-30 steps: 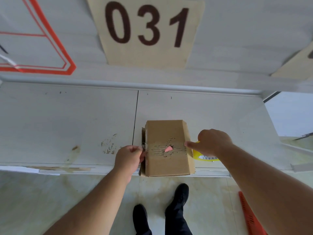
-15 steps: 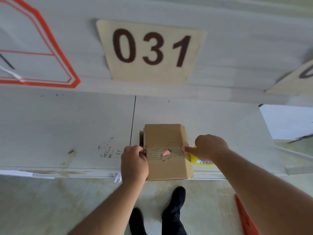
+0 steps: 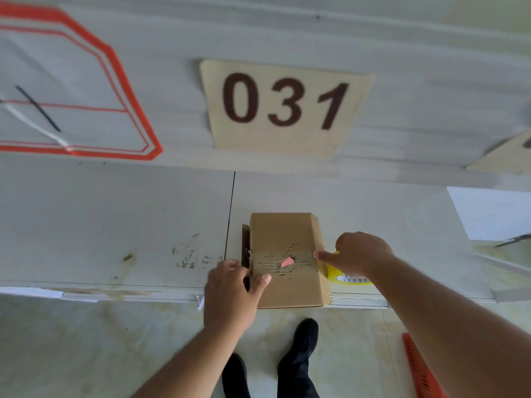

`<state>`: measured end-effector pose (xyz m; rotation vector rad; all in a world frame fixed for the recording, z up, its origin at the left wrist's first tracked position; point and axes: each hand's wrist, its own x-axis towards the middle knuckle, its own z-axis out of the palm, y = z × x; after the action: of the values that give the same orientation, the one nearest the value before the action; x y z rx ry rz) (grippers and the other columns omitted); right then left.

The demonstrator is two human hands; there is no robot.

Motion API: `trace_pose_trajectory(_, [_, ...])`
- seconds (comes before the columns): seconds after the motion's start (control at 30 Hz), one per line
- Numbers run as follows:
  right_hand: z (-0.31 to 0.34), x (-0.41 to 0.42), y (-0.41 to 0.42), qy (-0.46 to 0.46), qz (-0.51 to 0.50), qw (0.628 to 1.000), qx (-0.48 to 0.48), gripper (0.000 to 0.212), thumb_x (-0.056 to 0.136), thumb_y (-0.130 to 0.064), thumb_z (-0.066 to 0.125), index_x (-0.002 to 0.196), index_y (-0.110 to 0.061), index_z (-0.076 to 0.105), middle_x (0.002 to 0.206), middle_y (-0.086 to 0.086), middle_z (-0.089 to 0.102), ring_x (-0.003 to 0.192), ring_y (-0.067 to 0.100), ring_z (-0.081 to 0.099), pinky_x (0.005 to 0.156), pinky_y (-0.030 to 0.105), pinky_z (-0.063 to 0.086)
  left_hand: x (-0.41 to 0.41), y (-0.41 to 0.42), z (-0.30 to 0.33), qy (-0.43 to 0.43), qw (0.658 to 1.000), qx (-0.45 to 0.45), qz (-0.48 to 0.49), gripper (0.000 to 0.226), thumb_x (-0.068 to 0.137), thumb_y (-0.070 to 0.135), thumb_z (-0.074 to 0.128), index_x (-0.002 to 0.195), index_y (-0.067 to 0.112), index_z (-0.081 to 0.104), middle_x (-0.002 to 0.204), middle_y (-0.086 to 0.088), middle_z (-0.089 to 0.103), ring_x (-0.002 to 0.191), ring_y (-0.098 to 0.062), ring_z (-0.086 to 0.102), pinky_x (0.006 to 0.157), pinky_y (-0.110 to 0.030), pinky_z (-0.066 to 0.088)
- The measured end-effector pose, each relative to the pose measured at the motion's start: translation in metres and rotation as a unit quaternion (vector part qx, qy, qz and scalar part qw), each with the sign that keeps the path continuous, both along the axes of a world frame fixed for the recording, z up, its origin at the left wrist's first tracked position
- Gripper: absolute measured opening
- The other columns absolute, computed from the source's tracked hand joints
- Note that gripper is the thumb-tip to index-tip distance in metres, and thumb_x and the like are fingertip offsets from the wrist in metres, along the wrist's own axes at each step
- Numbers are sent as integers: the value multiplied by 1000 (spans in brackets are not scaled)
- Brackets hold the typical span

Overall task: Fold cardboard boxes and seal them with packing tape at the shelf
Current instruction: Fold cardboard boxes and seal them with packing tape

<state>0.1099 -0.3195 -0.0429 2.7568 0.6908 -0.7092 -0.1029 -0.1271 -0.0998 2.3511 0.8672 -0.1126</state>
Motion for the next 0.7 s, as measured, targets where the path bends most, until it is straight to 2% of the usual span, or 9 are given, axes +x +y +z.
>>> trace_pose_trajectory(0.03, [0,0,0,0,-1,1000,1,72,83,-93,34,86,-27,63,82,-9,64,82,13,62,79,34,53,-3,-1,-1,-9,1000,4,28,53,91,71,53,119,27,66,128,5,55,121,-21,54,102,-40,49])
trace_pose_trajectory(0.1, [1,-1,0,8,-9,1000,1,71,84,-92,35,82,-26,61,82,-8,64,82,13,62,79,34,53,-5,-8,3,-50,976,-194,85,57,93,60,63,140,28,52,146,3,54,127,-9,55,107,-27,43])
trace_pose_trajectory(0.13, [2,-1,0,12,-13,1000,1,71,84,-91,36,81,-25,61,82,-8,64,82,14,62,79,34,52,-5,-14,3,-71,942,-317,78,50,94,51,68,138,33,51,141,4,62,119,-2,61,103,-23,46])
trace_pose_trajectory(0.17, [3,-1,-1,14,-14,1000,2,71,84,-91,36,82,-25,62,83,-8,64,83,14,62,79,34,51,-4,-20,3,-79,917,-387,59,47,92,44,73,133,37,52,130,8,69,112,-1,66,100,-25,50])
trace_pose_trajectory(0.27, [5,0,0,16,-16,1000,6,71,84,-91,36,86,-25,65,85,-8,65,85,15,62,77,34,50,-5,-25,4,-106,902,-416,48,44,92,26,77,130,37,56,115,13,75,105,-7,72,92,-29,57])
trace_pose_trajectory(0.4, [13,-4,3,23,-8,1000,-3,70,85,-90,37,90,-27,66,86,-8,65,85,14,62,76,33,49,-8,-15,12,-104,895,-432,50,37,97,22,71,129,37,60,111,17,75,100,0,71,84,-21,56])
trace_pose_trajectory(0.5, [24,-11,5,33,-18,999,21,70,85,-89,39,88,-25,68,81,-8,68,81,12,63,72,31,47,-13,-3,11,-86,874,-474,67,38,91,38,74,128,38,62,115,16,75,108,-3,69,92,-34,60])
trace_pose_trajectory(0.57, [32,-19,15,42,-19,998,38,71,84,-88,39,84,-23,68,77,-7,69,76,10,63,67,30,44,-19,10,7,-76,854,-505,97,42,90,42,76,130,34,63,119,14,75,112,-6,69,94,-36,60])
trace_pose_trajectory(0.7, [59,-32,54,119,10,989,84,53,86,-74,54,98,-25,69,100,-9,64,94,17,59,77,33,45,-34,44,-9,-68,820,-547,154,41,94,40,65,131,21,68,123,-1,74,119,-22,68,99,-48,57])
